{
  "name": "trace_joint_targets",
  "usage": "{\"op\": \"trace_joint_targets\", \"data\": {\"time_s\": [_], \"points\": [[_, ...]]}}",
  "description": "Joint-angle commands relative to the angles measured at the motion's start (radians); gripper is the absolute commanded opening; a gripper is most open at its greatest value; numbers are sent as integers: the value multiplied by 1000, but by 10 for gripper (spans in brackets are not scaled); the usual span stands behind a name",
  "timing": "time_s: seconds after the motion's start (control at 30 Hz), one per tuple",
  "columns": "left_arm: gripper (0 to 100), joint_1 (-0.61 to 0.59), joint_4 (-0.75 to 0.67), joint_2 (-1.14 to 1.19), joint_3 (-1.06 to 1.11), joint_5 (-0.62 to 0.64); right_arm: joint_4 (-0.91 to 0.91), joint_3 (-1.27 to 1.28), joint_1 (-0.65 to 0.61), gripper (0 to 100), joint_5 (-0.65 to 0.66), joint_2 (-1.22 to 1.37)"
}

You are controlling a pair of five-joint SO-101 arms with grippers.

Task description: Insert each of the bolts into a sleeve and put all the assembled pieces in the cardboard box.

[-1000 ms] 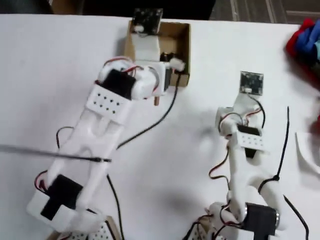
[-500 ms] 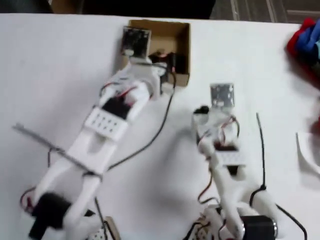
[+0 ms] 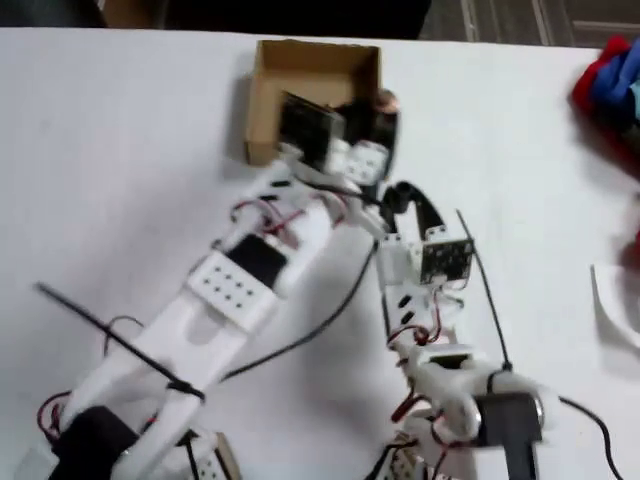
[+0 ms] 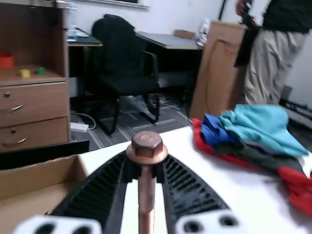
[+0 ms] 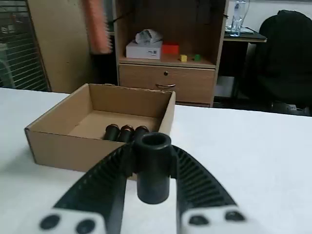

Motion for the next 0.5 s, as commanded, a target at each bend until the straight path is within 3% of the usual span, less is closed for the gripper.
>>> {"op": "trace_joint_targets", "data": {"time_s": [0.0,0.23,0.47], "points": [[25,63,-71,-6,-7,-123,-186,-26,-8,21,-3,131],[26,77,-72,2,2,-132,-587,-92,36,21,-3,453],[26,83,-77,5,39,-132,-585,-100,39,21,-8,435]]}}
